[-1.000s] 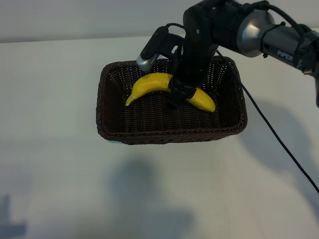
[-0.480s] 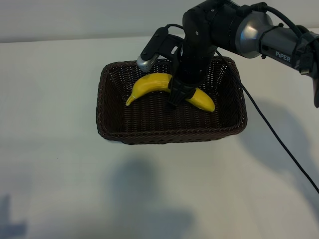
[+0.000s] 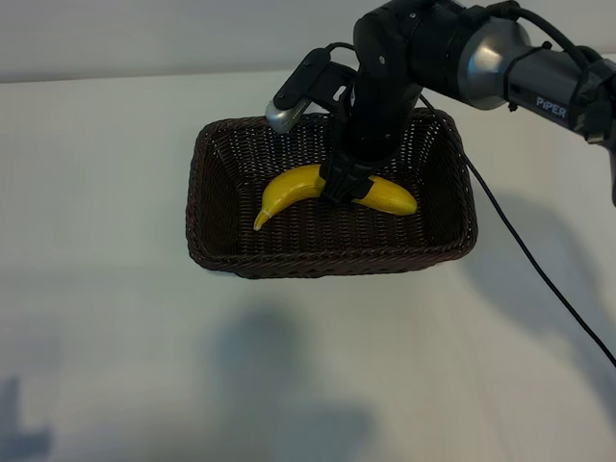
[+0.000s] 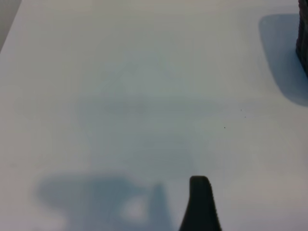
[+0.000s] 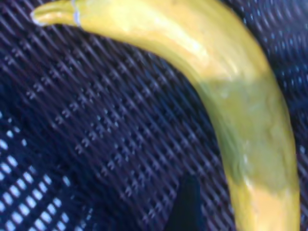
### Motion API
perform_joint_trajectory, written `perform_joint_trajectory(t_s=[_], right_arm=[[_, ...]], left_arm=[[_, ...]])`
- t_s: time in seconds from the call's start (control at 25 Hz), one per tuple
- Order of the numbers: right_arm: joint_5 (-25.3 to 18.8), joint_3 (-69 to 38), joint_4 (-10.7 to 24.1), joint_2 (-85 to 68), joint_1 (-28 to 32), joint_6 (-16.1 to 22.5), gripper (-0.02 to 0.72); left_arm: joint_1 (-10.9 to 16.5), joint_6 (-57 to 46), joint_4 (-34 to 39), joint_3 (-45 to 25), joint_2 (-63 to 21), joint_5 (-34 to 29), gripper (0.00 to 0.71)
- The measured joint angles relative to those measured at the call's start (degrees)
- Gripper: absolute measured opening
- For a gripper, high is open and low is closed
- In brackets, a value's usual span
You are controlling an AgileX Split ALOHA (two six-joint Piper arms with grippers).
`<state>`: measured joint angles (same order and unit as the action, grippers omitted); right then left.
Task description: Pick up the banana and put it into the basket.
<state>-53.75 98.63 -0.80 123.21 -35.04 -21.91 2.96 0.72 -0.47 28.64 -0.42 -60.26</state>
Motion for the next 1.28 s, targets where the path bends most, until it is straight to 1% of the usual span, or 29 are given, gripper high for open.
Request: perform_joint_trajectory(t_s=[0.2, 0.32, 0.4, 0.52, 0.72, 0.84, 0.92, 1.04, 1.12, 1.2, 1.28], right_arm=[[-3.97, 0.00, 0.23, -0.83, 0.00, 3.39, 0.604], [-5.12, 0.05, 0.80, -2.10, 0.25, 5.41, 0.595], [-5.84, 0.57, 0.80, -3.12, 1.18, 5.89, 0.595], [-6.95, 2.79, 0.80, -4.20, 4.23, 6.47, 0.595], [-7.99, 4.71, 0.46, -4.51, 12.14, 7.19, 0.594], [-8.39, 4.71, 0.08, -4.51, 17.48, 8.44, 0.594], [-8.45, 4.71, 0.08, -4.51, 21.63, 10.11, 0.594], [-9.59, 4.71, -0.96, -4.51, 27.96, 15.58, 0.594], [-11.18, 4.71, -2.51, -4.51, 31.95, 18.56, 0.594], [-13.21, 4.71, -3.88, -4.51, 35.56, 19.65, 0.592], [-14.93, 4.71, -5.17, -4.51, 37.79, 19.40, 0.586]], left_arm=[[0.00, 0.00, 0.00, 0.00, 0.00, 0.00, 0.563], [0.00, 0.00, 0.00, 0.00, 0.00, 0.00, 0.563], [0.00, 0.00, 0.00, 0.00, 0.00, 0.00, 0.563], [0.00, 0.00, 0.00, 0.00, 0.00, 0.00, 0.563], [0.00, 0.00, 0.00, 0.00, 0.00, 0.00, 0.563], [0.00, 0.00, 0.00, 0.00, 0.00, 0.00, 0.563], [0.00, 0.00, 0.00, 0.00, 0.00, 0.00, 0.563], [0.00, 0.00, 0.00, 0.00, 0.00, 0.00, 0.563], [0.00, 0.00, 0.00, 0.00, 0.00, 0.00, 0.563], [0.00, 0.00, 0.00, 0.00, 0.00, 0.00, 0.563], [0.00, 0.00, 0.00, 0.00, 0.00, 0.00, 0.563]])
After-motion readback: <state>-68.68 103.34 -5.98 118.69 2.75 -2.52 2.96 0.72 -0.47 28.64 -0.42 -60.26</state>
